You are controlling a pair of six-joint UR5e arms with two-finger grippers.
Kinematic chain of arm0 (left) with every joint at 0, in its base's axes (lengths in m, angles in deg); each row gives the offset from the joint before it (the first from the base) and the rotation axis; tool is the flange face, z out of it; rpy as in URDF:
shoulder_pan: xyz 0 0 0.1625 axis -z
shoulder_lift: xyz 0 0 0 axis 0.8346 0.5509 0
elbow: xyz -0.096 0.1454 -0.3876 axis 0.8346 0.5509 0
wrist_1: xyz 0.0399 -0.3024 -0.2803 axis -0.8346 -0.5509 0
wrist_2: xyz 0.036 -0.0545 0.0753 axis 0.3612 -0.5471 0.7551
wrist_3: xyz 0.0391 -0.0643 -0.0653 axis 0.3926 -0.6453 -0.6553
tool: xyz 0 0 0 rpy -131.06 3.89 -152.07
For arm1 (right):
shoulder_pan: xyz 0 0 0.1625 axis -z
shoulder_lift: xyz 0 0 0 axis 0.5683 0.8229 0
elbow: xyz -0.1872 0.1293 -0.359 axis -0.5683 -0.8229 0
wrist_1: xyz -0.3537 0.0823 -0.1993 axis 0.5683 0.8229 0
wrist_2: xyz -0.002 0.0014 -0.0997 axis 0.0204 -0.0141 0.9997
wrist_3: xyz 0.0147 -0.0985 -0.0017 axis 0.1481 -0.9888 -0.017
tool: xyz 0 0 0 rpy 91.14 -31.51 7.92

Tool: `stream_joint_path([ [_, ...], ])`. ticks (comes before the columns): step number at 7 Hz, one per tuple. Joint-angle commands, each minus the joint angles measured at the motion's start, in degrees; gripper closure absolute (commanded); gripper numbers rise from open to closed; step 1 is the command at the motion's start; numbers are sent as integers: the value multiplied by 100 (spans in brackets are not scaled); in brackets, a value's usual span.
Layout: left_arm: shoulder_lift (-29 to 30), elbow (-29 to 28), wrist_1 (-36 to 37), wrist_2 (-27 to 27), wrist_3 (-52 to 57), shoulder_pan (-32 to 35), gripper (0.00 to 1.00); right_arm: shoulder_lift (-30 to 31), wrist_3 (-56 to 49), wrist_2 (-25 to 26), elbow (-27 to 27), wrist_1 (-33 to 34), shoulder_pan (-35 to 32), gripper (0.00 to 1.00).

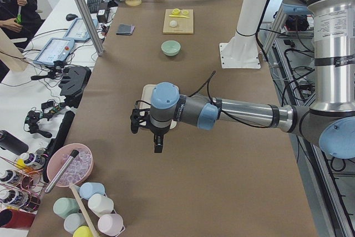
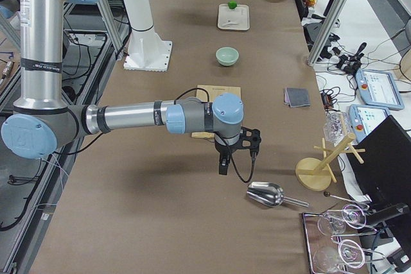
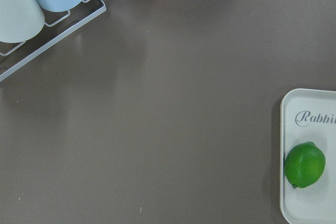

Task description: Put spoon and bun in bowl

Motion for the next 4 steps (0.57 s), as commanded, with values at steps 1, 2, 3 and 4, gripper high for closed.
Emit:
stream_joint_path([
  [1, -8, -72, -30, -3, 0, 0, 2, 0, 3, -19, 19, 0, 0, 0],
  [2, -8, -63, -30, 6, -17, 0, 2, -8, 3, -19, 19, 0, 0, 0],
  [3, 10, -72, -21, 15, -17, 0, 2, -35, 3, -28, 19, 0, 0, 0],
  [4, 1, -72, -21, 6, -17, 0, 2, -26, 3, -72, 19, 0, 0, 0],
])
